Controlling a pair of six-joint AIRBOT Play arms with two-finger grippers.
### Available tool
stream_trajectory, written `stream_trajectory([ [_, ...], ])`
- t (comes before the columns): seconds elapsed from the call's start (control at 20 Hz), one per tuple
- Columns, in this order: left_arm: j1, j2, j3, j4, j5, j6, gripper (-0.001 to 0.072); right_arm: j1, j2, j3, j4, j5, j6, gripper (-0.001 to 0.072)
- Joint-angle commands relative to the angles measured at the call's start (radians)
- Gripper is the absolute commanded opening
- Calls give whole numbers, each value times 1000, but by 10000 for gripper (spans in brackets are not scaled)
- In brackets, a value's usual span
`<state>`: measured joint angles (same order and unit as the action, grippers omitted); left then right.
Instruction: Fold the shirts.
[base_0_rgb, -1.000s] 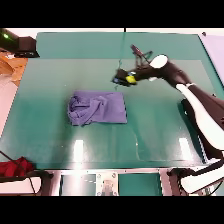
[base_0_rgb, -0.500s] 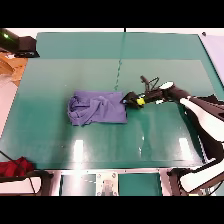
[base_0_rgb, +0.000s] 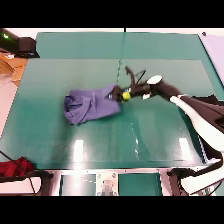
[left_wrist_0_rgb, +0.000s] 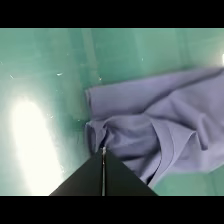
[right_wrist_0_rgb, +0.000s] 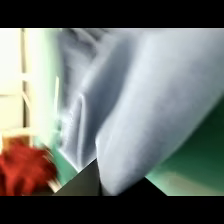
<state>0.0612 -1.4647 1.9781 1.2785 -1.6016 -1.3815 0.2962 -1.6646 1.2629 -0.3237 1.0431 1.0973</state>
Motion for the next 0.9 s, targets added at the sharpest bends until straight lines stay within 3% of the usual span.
stream_trajectory([
  [0.0, 0, 1, 0, 0, -14, 15, 23, -64, 148, 168, -19, 2, 93, 18],
  [0.35, 0, 1, -1, -3, -16, 10, 23, -513, 233, 475, -351, 71, 448, 17],
  [0.65, 0, 1, -1, -38, -15, 10, 23, -922, 234, 478, -419, 123, 509, 17],
  [0.85, 0, 1, -1, -60, -14, 11, 22, -1081, 249, 477, -435, 270, 579, 17],
])
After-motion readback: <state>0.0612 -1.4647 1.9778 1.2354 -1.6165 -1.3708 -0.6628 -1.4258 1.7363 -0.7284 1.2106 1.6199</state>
